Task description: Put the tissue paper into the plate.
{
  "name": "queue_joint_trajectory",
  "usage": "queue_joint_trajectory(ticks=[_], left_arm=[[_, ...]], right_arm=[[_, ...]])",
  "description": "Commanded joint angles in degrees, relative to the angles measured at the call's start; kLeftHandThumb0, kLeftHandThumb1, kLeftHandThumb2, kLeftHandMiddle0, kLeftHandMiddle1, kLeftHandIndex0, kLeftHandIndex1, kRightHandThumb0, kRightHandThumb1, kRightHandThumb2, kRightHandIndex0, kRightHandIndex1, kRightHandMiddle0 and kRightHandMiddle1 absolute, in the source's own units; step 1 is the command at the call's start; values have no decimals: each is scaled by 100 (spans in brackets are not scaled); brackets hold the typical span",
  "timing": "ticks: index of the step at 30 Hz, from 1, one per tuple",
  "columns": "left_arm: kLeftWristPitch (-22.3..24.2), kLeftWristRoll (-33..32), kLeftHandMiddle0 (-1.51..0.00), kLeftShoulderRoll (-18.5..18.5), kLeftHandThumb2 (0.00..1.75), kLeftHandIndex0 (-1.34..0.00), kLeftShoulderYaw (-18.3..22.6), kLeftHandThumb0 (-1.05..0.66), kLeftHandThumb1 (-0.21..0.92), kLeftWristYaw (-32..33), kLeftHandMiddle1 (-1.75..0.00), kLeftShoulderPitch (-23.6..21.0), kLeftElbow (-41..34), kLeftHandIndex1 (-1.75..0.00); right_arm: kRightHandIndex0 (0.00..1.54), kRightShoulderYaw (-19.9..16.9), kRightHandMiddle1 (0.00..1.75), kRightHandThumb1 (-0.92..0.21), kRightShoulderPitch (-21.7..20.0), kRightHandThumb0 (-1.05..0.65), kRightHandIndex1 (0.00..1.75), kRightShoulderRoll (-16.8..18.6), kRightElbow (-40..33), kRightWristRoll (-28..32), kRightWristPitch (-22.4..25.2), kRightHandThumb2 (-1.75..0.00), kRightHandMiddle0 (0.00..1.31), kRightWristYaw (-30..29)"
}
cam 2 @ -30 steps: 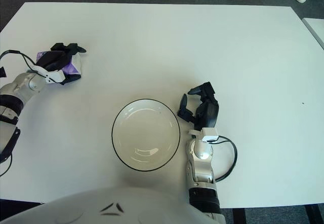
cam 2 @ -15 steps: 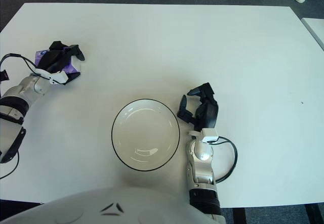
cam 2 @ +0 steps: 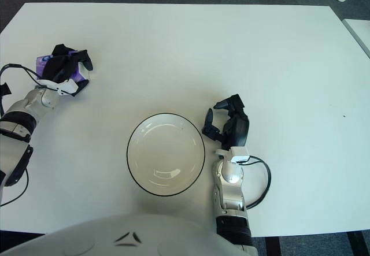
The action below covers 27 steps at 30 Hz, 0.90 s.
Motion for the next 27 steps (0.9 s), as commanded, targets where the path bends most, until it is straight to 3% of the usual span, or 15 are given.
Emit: queue_joint_trajectory(ticks=[1, 19, 27], left_arm=[[144, 69, -102, -304, 172, -76, -81, 0, -14, -147, -145, 751, 353, -175], [-369, -521, -96, -67, 167, -67, 622, 0, -5, -82, -154, 475, -412, -175], [-657, -505, -87, -4, 163, -62, 898, 0, 1, 361, -163, 562, -1064, -175]], right_arm=[[111, -77, 175, -32, 339, -48, 175, 21, 280, 10, 84, -132, 61, 20], [115, -61, 175, -30, 212, -49, 175, 22, 398, 54, -45, -135, 63, 86], [117, -84, 175, -29, 137, -49, 175, 14, 502, 67, -98, -136, 63, 127]])
